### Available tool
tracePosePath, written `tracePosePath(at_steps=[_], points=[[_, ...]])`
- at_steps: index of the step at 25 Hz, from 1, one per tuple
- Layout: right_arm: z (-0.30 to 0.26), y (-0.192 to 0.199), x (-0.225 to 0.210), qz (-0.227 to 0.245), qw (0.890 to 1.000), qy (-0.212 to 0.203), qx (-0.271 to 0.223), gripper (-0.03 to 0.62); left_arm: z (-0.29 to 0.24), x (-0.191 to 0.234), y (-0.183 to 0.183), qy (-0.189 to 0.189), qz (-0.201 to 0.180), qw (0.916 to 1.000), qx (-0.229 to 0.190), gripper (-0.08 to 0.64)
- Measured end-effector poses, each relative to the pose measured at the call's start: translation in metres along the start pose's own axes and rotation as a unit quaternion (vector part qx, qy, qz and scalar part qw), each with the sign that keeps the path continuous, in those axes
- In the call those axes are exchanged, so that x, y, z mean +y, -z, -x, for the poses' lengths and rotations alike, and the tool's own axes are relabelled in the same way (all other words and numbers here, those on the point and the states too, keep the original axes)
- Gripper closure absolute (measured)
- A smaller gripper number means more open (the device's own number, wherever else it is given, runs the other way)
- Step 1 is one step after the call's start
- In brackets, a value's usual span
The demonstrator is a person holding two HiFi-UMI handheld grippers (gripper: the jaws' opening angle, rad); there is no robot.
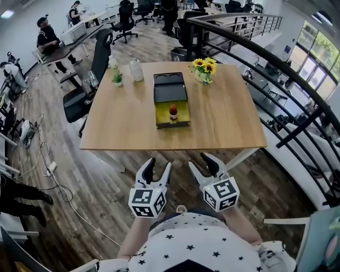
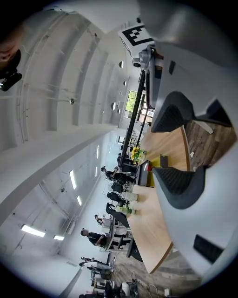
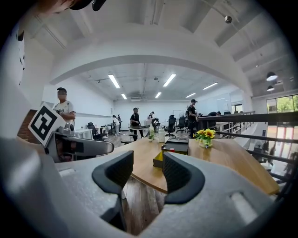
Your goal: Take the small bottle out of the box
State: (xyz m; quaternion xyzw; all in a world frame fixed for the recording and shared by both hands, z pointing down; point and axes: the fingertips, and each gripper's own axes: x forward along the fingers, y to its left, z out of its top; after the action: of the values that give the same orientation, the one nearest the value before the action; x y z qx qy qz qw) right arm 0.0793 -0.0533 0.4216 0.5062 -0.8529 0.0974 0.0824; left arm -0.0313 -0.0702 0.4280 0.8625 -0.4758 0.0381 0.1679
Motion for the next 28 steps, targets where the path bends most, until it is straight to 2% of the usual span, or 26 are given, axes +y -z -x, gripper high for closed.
tracePosePath(at_steps=[5, 12, 28], points=[[-0.016, -0.001, -0.015, 0.001, 1.000, -0.006, 0.006, 0.414, -0.017, 0.005, -0.005, -0.011, 0.007, 0.9999, -0.002, 0.345], [-0.042, 0.002, -0.030, -0.003, 1.000, -0.013, 0.018, 0.414, -0.037, 0.018, 0.003, -0.022, 0.021, 0.9994, 0.015, 0.345], [-0.155, -0.006, -0.086, 0.005, 0.999, -0.008, 0.032, 0.414, -0.130, 0.087, -0.014, -0.029, 0.022, 0.9988, 0.032, 0.345]])
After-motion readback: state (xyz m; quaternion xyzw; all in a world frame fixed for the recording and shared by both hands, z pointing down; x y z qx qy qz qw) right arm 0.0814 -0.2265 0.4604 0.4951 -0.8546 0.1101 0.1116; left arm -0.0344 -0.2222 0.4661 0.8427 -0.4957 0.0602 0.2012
